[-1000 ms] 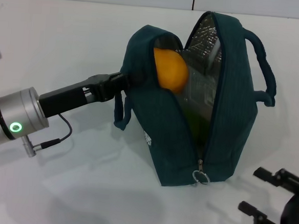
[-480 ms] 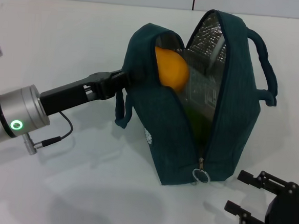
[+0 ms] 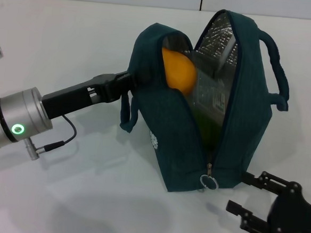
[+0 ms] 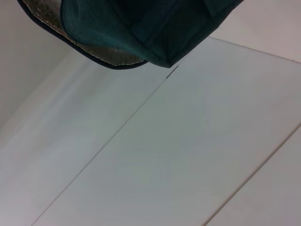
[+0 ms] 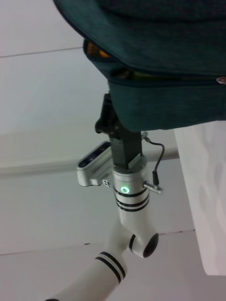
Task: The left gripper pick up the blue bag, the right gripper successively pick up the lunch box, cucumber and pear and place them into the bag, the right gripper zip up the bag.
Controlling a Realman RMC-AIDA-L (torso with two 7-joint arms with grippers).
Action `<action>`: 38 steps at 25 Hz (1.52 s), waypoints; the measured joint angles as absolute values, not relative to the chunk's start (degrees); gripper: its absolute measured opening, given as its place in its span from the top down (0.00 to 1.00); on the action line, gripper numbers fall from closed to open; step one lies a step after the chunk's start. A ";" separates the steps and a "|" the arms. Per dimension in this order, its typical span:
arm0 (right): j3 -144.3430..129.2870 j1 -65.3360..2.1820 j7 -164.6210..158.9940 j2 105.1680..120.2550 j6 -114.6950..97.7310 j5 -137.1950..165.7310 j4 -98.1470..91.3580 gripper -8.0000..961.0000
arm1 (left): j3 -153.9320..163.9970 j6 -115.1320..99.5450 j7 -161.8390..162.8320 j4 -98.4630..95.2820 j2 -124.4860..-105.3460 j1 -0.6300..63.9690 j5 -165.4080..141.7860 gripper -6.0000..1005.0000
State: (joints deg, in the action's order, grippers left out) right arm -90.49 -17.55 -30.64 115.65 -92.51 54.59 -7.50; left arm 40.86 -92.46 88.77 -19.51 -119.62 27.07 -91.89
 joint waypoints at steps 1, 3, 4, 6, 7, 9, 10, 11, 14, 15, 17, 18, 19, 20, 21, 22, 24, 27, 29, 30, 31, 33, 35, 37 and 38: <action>-91.02 -17.65 -31.29 115.70 -91.96 54.57 -8.00 0.39 | 40.87 -92.46 88.77 -19.51 -119.62 27.08 -91.87 0.87; -92.55 -17.72 -32.32 115.78 -91.04 54.48 -9.12 0.39 | 40.87 -92.46 88.77 -19.51 -119.62 27.07 -91.86 0.87; -93.43 -17.76 -32.60 115.83 -90.54 54.36 -9.77 0.39 | 40.86 -92.46 88.77 -19.51 -119.62 27.08 -91.86 0.87; -95.00 -17.88 -32.95 115.92 -89.53 54.20 -10.79 0.39 | 40.87 -92.46 88.77 -19.51 -119.62 27.11 -91.85 0.87; -95.46 -17.96 -33.09 115.96 -89.23 54.17 -11.09 0.39 | 40.87 -92.46 88.77 -19.51 -119.62 27.13 -91.84 0.87; -96.52 -18.14 -33.85 116.04 -88.47 54.11 -11.71 0.39 | 40.87 -92.46 88.77 -19.51 -119.62 27.16 -91.84 0.87; -96.77 -18.22 -34.09 116.07 -88.16 54.07 -11.98 0.39 | 40.87 -92.46 88.77 -19.51 -119.62 27.16 -91.84 0.87; -97.03 -18.27 -34.26 116.11 -87.84 54.03 -12.22 0.39 | 40.87 -92.46 88.77 -19.51 -119.62 27.16 -91.83 0.87; -97.41 -18.37 -34.45 116.17 -87.05 53.68 -12.66 0.40 | 40.91 -92.46 88.77 -19.51 -119.62 27.16 -91.59 0.87; -97.49 -18.43 -34.64 116.20 -86.77 53.37 -12.82 0.40 | 40.96 -92.46 88.77 -19.51 -119.62 27.16 -91.47 0.87; -97.71 -18.49 -35.26 116.23 -85.96 52.81 -13.25 0.40 | 41.01 -92.46 88.78 -19.49 -119.62 27.16 -91.29 0.87; -97.96 -18.51 -35.67 116.23 -85.47 52.65 -13.66 0.40 | 41.01 -92.46 88.77 -19.49 -119.62 27.16 -91.25 0.87; -98.17 -18.54 -36.00 116.23 -85.08 52.55 -13.98 0.40 | 40.99 -92.46 88.76 -19.48 -119.62 27.16 -91.24 0.87; -98.53 -18.58 -36.53 116.23 -84.48 52.45 -14.50 0.40 | 40.96 -92.46 88.75 -19.49 -119.62 27.16 -91.23 0.87; -98.98 -18.59 -36.93 116.23 -83.99 52.21 -14.91 0.40 | 40.94 -92.46 88.74 -19.49 -119.62 27.16 -91.22 0.87; -99.74 -18.63 -37.29 116.22 -83.50 51.72 -15.34 0.40 | 40.94 -92.46 88.74 -19.49 -119.61 27.16 -91.21 0.87; -101.45 -18.63 -37.64 116.21 -82.92 50.13 -15.89 0.40 | 40.93 -92.46 88.73 -19.50 -119.61 27.21 -91.21 0.87; -104.23 -18.64 -37.66 116.20 -82.34 47.25 -16.73 0.40 | 40.90 -92.46 88.66 -19.48 -119.61 27.30 -91.21 0.87; -105.13 -18.63 -37.58 116.19 -82.03 46.22 -17.03 0.41 | 40.88 -92.46 88.59 -19.40 -119.61 27.31 -91.21 0.87; -105.26 -18.64 -37.56 116.19 -81.85 45.99 -17.10 0.42 | 40.87 -92.46 88.55 -19.39 -119.61 27.34 -91.21 0.87; -105.31 -18.66 -37.56 116.19 -81.69 45.85 -17.20 0.42 | 40.87 -92.46 88.55 -19.38 -119.61 27.37 -91.21 0.87; -105.32 -18.66 -37.58 116.18 -81.29 45.84 -17.58 0.44 | 40.86 -92.46 88.55 -19.37 -119.61 27.39 -91.21 0.87; -105.34 -18.66 -37.66 116.18 -80.96 45.81 -17.91 0.46 | 40.87 -92.46 88.63 -19.41 -119.62 27.35 -91.21 0.87; -105.36 -18.65 -37.69 116.18 -80.81 45.77 -18.05 0.47 | 40.86 -92.46 88.68 -19.46 -119.61 27.30 -91.21 0.87; -105.37 -18.65 -37.70 116.18 -80.78 45.75 -18.08 0.48 | 40.87 -92.46 88.72 -19.48 -119.61 27.30 -91.21 0.87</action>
